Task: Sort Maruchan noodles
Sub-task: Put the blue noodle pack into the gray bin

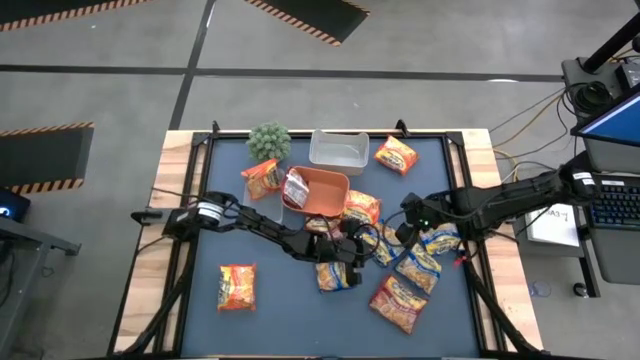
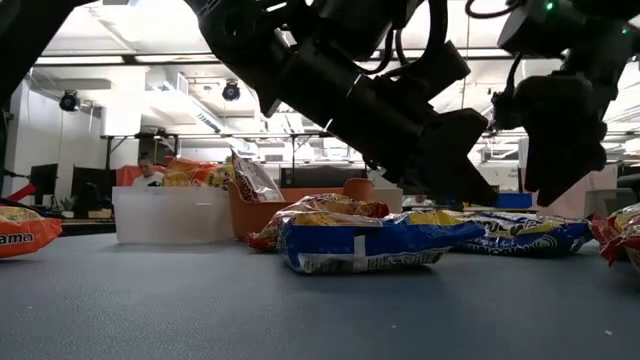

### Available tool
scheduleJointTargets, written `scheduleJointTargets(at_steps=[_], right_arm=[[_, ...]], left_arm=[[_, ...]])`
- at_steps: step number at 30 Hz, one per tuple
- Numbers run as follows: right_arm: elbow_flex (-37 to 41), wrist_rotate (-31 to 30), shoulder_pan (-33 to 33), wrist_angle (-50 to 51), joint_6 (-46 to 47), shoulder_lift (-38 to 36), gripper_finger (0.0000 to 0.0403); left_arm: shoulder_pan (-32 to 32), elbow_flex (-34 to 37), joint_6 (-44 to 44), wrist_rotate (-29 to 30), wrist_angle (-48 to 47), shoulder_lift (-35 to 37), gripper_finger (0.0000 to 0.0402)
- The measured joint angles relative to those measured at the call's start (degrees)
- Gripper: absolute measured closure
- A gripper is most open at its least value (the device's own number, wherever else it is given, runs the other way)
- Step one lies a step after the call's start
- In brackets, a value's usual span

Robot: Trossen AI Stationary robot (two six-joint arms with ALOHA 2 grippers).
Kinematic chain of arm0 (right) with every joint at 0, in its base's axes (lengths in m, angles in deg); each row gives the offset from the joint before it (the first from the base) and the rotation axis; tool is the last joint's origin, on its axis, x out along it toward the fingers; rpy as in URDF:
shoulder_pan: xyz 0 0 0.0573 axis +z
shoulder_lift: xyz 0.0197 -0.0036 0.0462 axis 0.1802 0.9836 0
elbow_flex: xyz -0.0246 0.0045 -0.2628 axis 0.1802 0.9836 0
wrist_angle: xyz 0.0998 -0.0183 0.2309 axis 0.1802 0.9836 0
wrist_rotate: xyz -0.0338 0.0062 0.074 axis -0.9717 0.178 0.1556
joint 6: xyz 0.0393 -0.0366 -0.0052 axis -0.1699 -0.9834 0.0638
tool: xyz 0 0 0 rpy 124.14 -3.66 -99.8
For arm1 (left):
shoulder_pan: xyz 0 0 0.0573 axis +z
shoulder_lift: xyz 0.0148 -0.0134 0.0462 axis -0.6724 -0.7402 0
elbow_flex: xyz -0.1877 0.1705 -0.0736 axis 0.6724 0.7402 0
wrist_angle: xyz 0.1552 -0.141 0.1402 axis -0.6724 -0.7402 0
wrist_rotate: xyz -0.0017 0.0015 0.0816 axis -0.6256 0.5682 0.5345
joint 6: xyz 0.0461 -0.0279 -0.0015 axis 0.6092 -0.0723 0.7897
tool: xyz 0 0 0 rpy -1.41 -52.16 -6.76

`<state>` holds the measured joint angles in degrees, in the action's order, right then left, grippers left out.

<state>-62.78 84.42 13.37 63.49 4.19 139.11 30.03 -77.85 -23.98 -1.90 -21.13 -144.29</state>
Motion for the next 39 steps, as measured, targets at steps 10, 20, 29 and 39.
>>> scheduleJointTargets(at_steps=[10, 20, 29, 39], right_arm=[[4.83, 6.52, -4.51, -10.69, -2.88, 0.79, 0.0097], [5.66, 7.95, -4.91, -14.16, -4.31, 3.99, 0.0097], [6.3, 9.83, -4.9, -16.88, -4.84, 5.4, 0.0096], [11.74, 18.0, -4.93, -34.9, -3.57, 9.46, 0.0098]], left_arm=[[0.44, 0.07, -0.02, 0.0, -0.19, 0.0, 0.0308], [0.47, 0.09, -0.51, -0.02, 1.02, -1.19, 0.0308], [0.45, 0.02, -1.75, -0.02, 1.18, -2.61, 0.0308], [0.42, -0.02, -3.86, -0.08, 0.16, -3.65, 0.0309]])
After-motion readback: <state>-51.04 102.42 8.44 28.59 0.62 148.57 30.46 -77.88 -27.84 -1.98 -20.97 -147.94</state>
